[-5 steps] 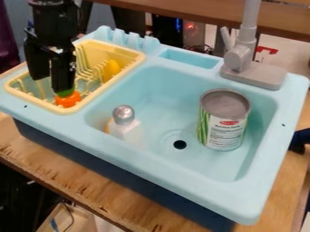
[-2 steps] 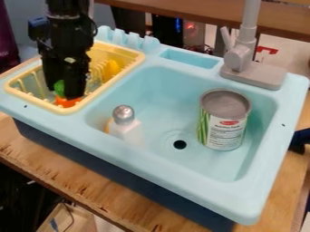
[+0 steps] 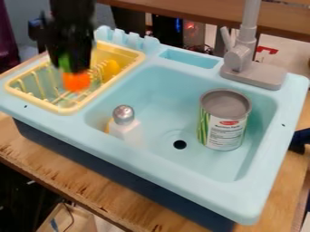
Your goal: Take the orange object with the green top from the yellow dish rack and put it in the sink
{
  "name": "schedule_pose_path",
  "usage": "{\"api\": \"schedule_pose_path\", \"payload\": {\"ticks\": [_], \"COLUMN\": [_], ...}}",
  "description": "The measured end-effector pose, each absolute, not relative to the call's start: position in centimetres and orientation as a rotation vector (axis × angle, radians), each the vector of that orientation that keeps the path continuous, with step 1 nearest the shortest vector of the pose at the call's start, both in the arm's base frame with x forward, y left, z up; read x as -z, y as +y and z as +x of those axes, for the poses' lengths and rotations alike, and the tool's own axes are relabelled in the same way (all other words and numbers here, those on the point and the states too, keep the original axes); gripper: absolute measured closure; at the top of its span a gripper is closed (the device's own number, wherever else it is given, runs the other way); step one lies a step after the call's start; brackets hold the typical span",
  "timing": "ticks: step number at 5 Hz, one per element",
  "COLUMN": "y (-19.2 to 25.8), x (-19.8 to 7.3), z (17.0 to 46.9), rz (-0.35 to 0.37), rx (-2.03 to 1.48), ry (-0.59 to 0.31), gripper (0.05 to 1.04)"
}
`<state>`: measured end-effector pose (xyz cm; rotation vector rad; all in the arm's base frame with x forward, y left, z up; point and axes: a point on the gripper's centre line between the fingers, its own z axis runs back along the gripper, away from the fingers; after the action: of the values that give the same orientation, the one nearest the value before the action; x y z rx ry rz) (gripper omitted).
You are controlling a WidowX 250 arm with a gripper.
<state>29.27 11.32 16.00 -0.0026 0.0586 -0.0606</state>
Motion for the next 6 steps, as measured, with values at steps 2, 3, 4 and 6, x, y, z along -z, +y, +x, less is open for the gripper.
{"api": "schedule_pose_path", "payload": {"ticks": [2, 3, 4, 6], "y": [5.7, 3.7, 1.9, -0.4], "x": [-27.1, -25.8, -23.2, -17.6], "z": [31.0, 31.9, 31.9, 31.4], "rz": [0.072, 0.028, 0.016, 0.029], "rx": [0.094, 0.125, 0.151, 0.204], "ry": [-0.177, -0.140, -0.066, 0.074], "gripper": [0.446, 0.446, 0.446, 0.446]}}
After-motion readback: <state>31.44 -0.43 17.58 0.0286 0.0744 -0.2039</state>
